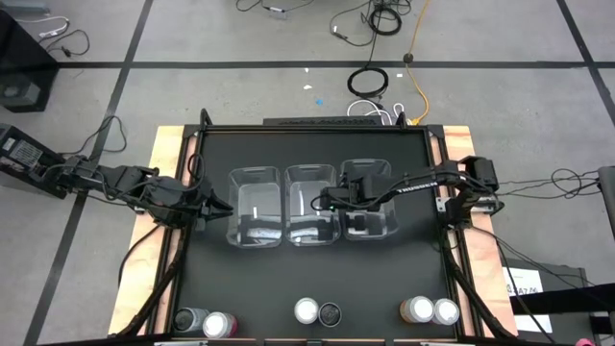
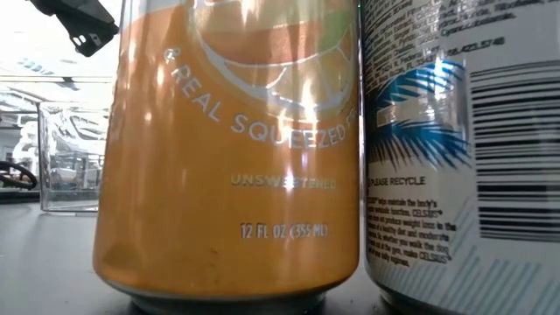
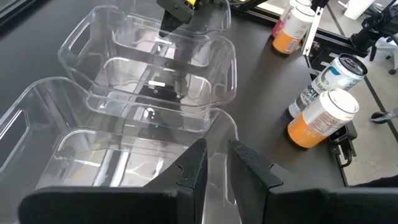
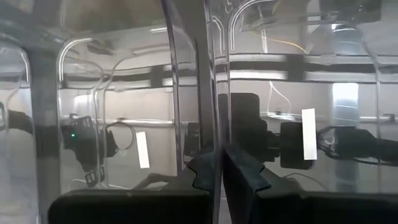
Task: Sort soda cans
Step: Move the bottom right transparent bin to the middle right of the table, then put the right orange soda can into the right transparent bin
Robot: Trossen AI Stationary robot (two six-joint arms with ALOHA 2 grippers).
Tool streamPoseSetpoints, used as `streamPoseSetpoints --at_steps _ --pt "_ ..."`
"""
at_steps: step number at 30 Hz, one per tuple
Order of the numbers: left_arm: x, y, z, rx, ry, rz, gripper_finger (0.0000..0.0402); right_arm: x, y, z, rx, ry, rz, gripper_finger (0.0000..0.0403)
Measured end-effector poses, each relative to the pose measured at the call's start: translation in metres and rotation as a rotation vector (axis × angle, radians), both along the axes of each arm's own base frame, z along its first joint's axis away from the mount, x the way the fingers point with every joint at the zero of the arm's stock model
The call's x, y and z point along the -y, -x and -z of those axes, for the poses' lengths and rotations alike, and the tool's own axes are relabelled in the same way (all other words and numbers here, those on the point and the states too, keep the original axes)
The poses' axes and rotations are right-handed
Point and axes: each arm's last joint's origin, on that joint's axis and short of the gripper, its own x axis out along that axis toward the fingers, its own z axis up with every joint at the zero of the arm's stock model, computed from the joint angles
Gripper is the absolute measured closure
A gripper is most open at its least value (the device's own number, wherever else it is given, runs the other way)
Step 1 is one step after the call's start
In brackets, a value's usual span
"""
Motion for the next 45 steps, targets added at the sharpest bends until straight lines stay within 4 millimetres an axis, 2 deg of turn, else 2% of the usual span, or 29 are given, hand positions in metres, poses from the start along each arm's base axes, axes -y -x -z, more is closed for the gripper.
streamPoseSetpoints --at_steps 18,23,34,45 --pt "0.000 0.000 0.000 0.001 -0.006 0.004 0.0329 -0.004 0.000 0.000 -0.001 0.001 -0.014 0.0343" --pt "0.000 0.000 0.000 0.001 -0.006 0.003 0.0329 -0.004 0.006 -0.009 -0.009 0.010 -0.023 0.0335" --pt "0.000 0.000 0.000 0.002 -0.005 0.004 0.0329 -0.004 0.029 -0.055 0.093 0.100 -0.066 0.0334" --pt "0.000 0.000 0.000 0.005 -0.005 0.004 0.0329 -0.026 0.070 -0.113 0.202 0.258 -0.326 0.0334"
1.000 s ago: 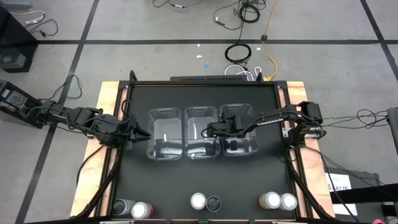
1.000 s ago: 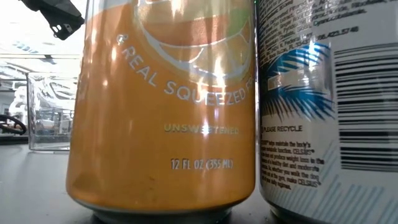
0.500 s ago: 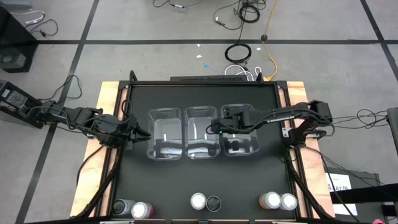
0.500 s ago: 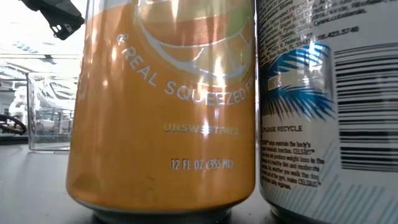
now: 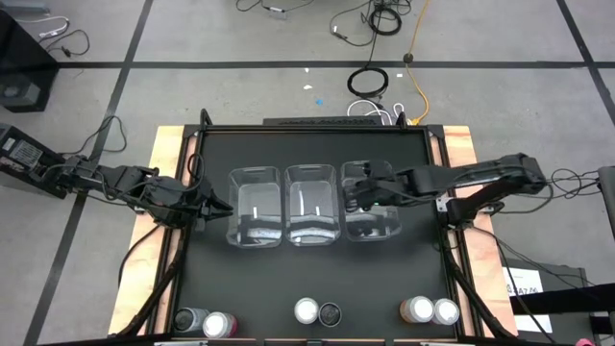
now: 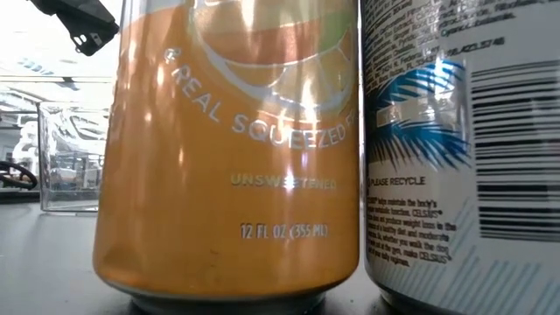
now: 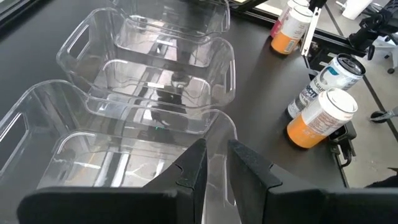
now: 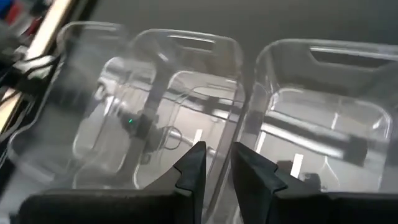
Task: Sort soda cans
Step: Put the right orange soda can into the right transparent bin
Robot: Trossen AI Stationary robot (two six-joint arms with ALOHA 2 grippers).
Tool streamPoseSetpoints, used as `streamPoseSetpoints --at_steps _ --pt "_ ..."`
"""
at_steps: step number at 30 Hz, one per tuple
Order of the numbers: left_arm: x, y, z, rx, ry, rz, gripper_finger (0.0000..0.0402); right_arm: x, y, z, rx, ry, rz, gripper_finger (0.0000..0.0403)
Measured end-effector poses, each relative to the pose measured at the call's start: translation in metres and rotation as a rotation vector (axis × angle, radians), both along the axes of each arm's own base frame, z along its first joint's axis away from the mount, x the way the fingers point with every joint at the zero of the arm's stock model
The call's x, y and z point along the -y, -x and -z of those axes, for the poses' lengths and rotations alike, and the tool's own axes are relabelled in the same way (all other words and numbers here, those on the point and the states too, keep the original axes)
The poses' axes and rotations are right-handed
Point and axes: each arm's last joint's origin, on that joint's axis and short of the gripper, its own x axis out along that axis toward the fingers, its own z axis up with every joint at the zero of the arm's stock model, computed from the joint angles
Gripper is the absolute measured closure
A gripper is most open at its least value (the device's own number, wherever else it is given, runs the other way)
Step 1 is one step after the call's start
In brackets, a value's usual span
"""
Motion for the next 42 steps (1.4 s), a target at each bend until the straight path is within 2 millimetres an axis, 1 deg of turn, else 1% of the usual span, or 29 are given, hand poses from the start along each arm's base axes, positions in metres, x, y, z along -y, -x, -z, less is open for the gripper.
streamPoseSetpoints --at_steps 5,9,14,22,25,30,37,42 --pt "0.000 0.000 0.000 0.000 -0.001 0.000 0.0329 -0.010 0.019 -0.019 0.014 0.089 -0.169 0.0334" --pt "-0.001 0.000 0.000 0.005 -0.017 -0.024 0.0329 -0.017 0.030 -0.027 -0.009 0.134 -0.313 0.0334" --pt "-0.002 0.000 0.000 0.011 -0.039 -0.053 0.0329 -0.025 0.044 -0.027 -0.079 0.123 -0.436 0.0334" --pt "0.001 -0.009 -0.004 0.060 -0.090 -0.017 0.0329 -0.035 0.069 -0.020 -0.275 0.134 -0.509 0.0335" --pt "0.002 -0.013 -0.005 0.074 -0.082 -0.019 0.0329 -0.038 0.073 -0.019 -0.307 0.144 -0.533 0.0335" --pt "0.006 -0.021 -0.009 0.126 -0.050 0.024 0.0329 -0.041 0.074 -0.020 -0.316 0.171 -0.576 0.0335" --pt "0.008 -0.030 -0.014 0.189 0.009 0.002 0.0329 -0.041 0.074 -0.020 -0.325 0.190 -0.598 0.0335" --pt "0.009 -0.033 -0.014 0.186 0.020 -0.005 0.0329 -0.040 0.073 -0.020 -0.318 0.229 -0.559 0.0335"
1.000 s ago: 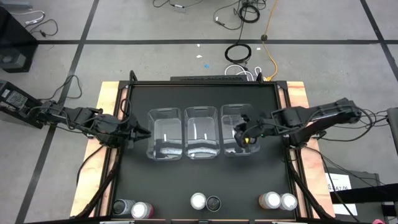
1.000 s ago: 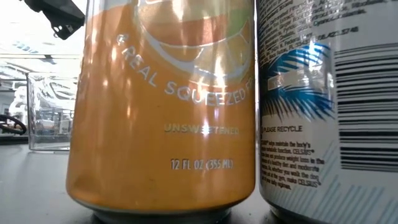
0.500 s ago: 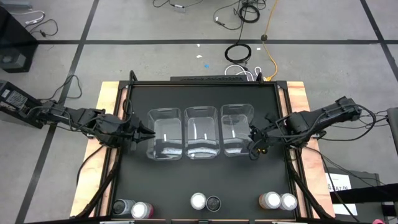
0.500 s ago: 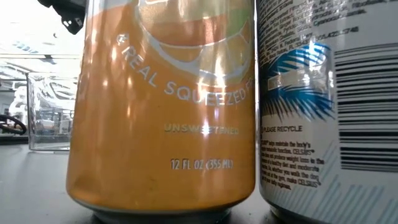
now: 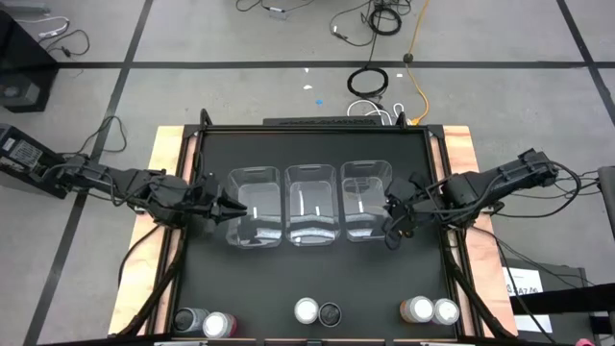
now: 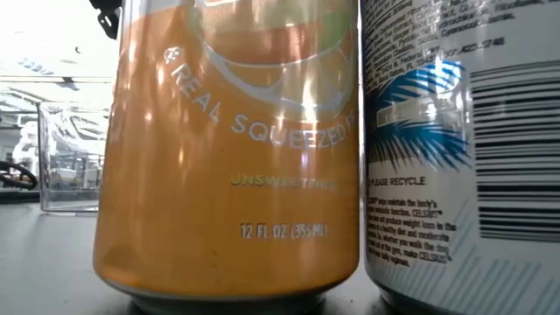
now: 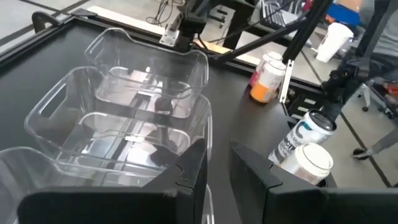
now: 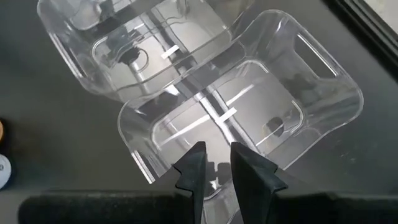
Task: Sort soda cans
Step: Put the right orange soda can into the right transparent bin
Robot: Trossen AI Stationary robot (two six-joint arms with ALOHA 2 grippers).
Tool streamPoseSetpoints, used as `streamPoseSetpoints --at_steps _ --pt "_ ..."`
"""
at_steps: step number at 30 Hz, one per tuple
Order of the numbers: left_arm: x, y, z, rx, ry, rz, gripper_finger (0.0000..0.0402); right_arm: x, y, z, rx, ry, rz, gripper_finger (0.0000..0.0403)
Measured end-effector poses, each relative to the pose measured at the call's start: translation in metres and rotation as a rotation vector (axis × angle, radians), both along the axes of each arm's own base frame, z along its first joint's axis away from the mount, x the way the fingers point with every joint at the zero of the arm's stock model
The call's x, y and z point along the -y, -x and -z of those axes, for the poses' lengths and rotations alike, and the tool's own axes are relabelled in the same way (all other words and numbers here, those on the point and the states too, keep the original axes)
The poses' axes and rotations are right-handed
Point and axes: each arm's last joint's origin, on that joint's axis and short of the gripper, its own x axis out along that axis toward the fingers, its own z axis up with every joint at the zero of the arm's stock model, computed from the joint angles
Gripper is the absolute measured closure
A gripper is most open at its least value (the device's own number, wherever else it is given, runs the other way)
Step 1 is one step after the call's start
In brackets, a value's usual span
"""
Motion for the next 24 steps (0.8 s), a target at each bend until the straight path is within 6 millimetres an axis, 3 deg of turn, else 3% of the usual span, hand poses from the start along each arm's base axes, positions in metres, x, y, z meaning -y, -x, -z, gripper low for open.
streamPoseSetpoints --at_steps 11,24 --pt "0.001 -0.006 0.004 -0.030 -0.020 -0.016 0.0329 -0.002 -0.005 -0.002 0.092 -0.097 0.122 0.0335" --pt "0.003 -0.013 0.009 -0.064 -0.025 -0.020 0.0329 -0.004 -0.010 -0.005 0.157 -0.131 0.129 0.0335"
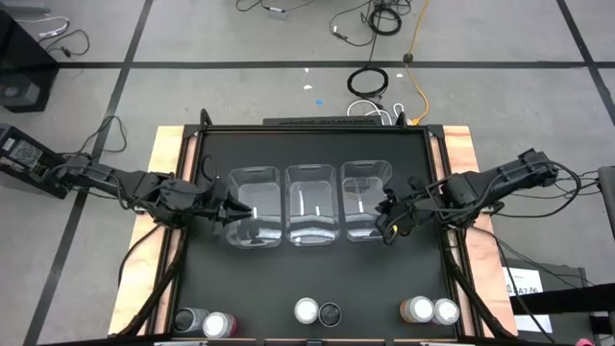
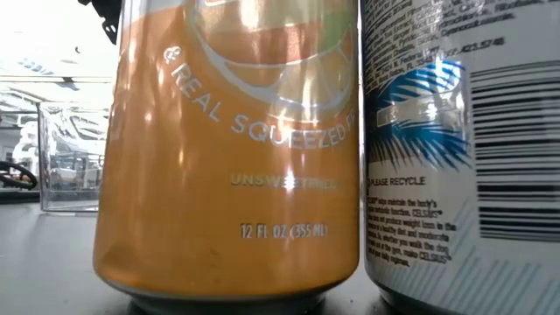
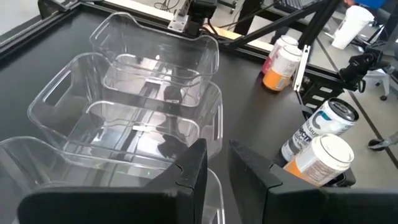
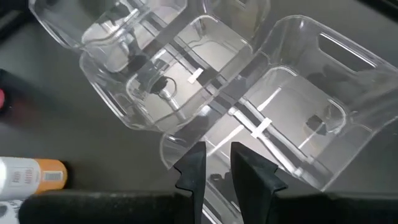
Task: Sort soda cans
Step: Put the right orange soda can into the right transparent bin
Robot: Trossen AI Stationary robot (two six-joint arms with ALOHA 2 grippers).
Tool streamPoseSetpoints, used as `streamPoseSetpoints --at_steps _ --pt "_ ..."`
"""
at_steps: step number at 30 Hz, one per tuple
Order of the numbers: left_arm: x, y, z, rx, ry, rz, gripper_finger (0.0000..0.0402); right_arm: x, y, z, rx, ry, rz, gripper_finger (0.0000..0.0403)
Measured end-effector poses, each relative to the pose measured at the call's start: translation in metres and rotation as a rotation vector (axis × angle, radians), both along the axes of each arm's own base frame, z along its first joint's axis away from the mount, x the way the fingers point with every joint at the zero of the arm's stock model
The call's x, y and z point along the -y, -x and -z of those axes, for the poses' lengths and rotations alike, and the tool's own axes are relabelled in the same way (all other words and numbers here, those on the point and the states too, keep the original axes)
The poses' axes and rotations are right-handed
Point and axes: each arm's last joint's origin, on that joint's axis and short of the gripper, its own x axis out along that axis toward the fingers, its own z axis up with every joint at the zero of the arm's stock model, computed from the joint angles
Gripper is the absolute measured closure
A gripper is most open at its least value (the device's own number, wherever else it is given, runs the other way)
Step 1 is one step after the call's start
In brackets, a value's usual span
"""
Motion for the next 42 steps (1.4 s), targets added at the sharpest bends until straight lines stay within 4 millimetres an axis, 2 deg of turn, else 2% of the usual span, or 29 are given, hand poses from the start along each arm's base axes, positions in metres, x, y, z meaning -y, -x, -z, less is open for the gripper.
streamPoseSetpoints --at_steps 3,6,11,15,22,26,30,38,42 --pt "0.000 0.000 0.000 0.000 0.000 0.000 0.0329 -0.001 0.000 0.000 -0.003 -0.038 -0.010 0.0335" --pt "0.000 0.000 0.000 0.000 0.000 0.000 0.0329 -0.005 -0.002 0.001 -0.022 -0.191 -0.017 0.0341" --pt "0.000 0.000 0.000 0.000 -0.007 0.003 0.0329 -0.023 -0.005 0.011 -0.097 -0.269 -0.048 0.0393" --pt "0.000 0.000 0.000 0.000 -0.007 0.003 0.0329 -0.039 -0.004 0.014 -0.176 -0.322 -0.037 0.0399" --pt "0.000 0.000 0.000 -0.001 -0.008 0.003 0.0329 -0.057 0.014 -0.009 -0.480 -0.250 0.071 0.0402" --pt "0.000 0.000 0.000 -0.003 -0.010 0.003 0.0329 -0.069 0.012 -0.018 -0.368 -0.280 -0.109 0.0398" --pt "0.000 0.000 0.000 -0.003 -0.010 0.003 0.0329 -0.073 0.006 -0.020 -0.304 -0.281 -0.205 0.0397" --pt "0.000 0.000 0.000 -0.003 -0.010 0.003 0.0329 -0.070 0.007 -0.020 -0.299 -0.194 -0.249 0.0396" --pt "0.000 0.000 0.000 -0.003 -0.008 0.002 0.0329 -0.065 0.010 -0.019 -0.337 -0.157 -0.194 0.0388"
